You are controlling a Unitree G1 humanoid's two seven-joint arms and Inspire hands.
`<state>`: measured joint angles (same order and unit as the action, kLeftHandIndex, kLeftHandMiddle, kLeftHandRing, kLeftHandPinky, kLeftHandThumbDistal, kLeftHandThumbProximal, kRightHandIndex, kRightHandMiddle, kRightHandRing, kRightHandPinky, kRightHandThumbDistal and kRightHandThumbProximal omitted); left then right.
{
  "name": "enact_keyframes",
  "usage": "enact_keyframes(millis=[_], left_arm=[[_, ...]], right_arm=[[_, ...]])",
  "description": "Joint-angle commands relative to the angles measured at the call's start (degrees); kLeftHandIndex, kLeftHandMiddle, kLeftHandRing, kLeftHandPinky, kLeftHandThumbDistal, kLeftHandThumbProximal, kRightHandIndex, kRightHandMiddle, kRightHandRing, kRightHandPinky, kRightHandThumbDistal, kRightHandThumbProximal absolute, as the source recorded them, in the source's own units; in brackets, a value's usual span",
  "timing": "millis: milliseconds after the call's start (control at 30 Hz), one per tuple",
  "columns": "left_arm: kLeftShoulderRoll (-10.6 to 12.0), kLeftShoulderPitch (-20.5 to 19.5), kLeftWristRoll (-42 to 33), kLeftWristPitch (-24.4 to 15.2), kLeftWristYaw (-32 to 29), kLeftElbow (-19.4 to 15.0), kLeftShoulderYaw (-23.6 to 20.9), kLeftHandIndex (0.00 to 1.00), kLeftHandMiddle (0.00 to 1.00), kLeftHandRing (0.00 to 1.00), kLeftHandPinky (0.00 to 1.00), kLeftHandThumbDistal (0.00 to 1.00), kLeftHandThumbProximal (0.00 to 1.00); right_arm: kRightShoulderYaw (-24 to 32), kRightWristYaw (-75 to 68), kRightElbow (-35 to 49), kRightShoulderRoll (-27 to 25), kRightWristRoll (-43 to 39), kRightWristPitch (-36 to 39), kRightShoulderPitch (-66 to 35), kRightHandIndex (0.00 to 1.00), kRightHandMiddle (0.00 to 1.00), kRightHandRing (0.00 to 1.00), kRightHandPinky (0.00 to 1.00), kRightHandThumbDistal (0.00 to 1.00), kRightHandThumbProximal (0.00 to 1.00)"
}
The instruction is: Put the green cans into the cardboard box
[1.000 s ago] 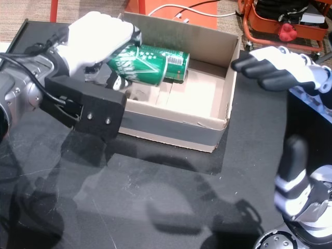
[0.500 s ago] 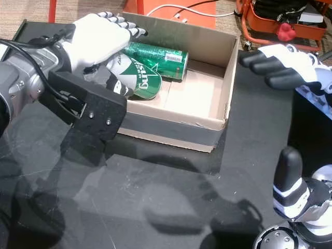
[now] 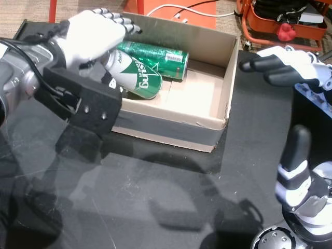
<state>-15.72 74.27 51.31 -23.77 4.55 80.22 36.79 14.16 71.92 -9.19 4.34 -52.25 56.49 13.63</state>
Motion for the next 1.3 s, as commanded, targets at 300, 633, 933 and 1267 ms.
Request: enact_keyframes(millis=[300,633,933,1267], left_arm=[[-3.55,8.38,-24.47,-18.03,-12.89,-3.76,-22.48,1.0,1.0,1.0,1.0,1.0,0.51],[-5.58,7.4,-43.24,-42.59,-27.4,-10.64,-34.03,1.0,1.0,1.0,0.97,1.0,0.42],[-7.25,0.31,-54.37,-49.49,-29.03,-14.9,-42.68,1.0,1.0,1.0,1.0,1.0,0.63],[1.78,-22.78,-98.86,-43.52,-61.11,-36.14,-51.61,0.99,0.99,1.0,0.97,1.0,0.58]], right_arm=[[0.12,1.75,-5.09,0.45,-1.22,-2.67,2.15,0.59,0.64,0.7,0.8,0.89,0.65],[1.77,2.93,-8.75,0.85,-0.32,-3.84,5.61,0.55,0.61,0.67,0.76,0.79,0.61],[3.22,4.74,-11.23,0.68,-0.97,-5.15,7.51,0.54,0.61,0.67,0.77,0.84,0.59],[7.85,10.06,-13.63,-1.69,-4.13,-8.3,10.03,0.56,0.65,0.71,0.84,1.0,0.6]])
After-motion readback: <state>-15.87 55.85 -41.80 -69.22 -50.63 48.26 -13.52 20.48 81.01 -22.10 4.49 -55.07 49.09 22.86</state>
